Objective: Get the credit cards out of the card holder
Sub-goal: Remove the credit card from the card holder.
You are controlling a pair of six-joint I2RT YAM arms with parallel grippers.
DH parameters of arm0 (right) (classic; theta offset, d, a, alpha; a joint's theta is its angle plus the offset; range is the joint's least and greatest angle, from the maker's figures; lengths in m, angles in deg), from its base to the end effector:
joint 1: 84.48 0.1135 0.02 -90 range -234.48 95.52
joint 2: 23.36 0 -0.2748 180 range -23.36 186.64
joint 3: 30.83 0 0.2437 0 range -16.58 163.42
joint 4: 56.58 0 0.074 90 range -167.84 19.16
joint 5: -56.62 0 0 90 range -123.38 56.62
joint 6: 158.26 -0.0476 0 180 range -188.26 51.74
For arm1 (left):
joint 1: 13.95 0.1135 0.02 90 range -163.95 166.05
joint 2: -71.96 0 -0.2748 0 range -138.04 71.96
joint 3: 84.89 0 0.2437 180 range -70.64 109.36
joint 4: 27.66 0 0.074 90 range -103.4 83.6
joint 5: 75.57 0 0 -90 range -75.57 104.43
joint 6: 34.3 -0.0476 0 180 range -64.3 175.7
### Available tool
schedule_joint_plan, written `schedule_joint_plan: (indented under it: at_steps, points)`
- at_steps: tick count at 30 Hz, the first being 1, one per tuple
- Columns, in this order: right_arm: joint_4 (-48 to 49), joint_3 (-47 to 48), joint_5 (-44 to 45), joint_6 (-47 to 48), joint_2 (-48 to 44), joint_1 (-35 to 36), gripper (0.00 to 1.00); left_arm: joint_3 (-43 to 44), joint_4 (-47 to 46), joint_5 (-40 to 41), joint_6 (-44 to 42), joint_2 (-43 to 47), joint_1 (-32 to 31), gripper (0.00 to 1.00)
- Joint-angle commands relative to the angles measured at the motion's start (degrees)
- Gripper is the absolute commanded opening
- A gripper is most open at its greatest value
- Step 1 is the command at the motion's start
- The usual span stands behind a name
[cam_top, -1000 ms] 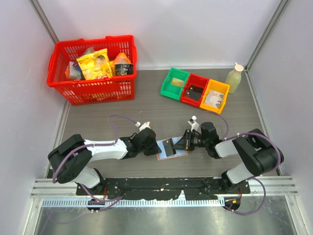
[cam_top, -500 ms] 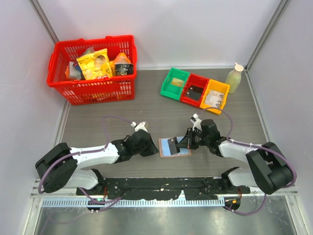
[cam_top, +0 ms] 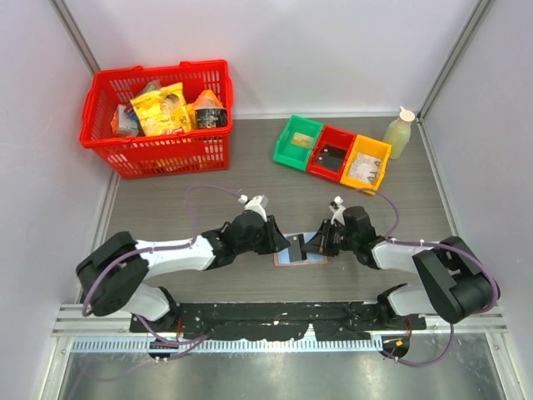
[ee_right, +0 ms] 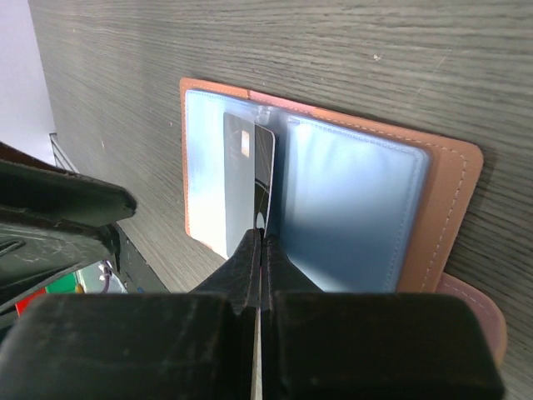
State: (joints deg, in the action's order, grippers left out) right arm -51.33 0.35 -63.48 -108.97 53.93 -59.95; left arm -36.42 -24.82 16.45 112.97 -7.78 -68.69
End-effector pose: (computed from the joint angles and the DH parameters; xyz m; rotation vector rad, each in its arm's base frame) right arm 0.1862 0.1112 0.1306 0.0464 2.4587 1.1543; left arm 0.1630 -0.2277 0.1892 -0.0746 2.3733 -1.0209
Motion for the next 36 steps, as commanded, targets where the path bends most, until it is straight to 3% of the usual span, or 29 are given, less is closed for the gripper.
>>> schedule_joint_plan:
  at_steps: [1,4,8,15,30,33,36]
  points:
    - [2.38,-1.98,2.33,-1.74,0.84,0.08,0.01,6.03,-4.14,-1.76,-2.08,-7.16,0.16,0.28]
    - [2.55,-2.51,2.69,-1.92,0.57,0.08,0.01,7.44,-3.61,-3.78,-0.94,-11.3,0.16,0.19]
    - [1.86,-2.6,3.3,-1.39,0.22,0.07,0.01,7.01,-0.45,-0.11,0.64,-13.15,0.16,0.06]
    - [-1.04,-2.25,4.79,-0.51,-1.53,-0.1,0.01,7.27,5.0,2.55,1.26,-15.35,0.25,0.0]
    - [-28.63,3.1,17.54,4.41,-18.66,-1.42,0.01,3.4,8.08,4.04,5.4,-13.25,0.78,0.0]
    - [-32.51,5.82,19.03,5.9,-24.1,-1.33,0.01,3.75,8.52,4.74,3.81,-9.3,1.04,0.07]
    - [-36.72,8.99,18.77,9.23,-26.49,-1.42,0.01,4.63,10.45,5.53,1.18,-4.12,1.65,0.22]
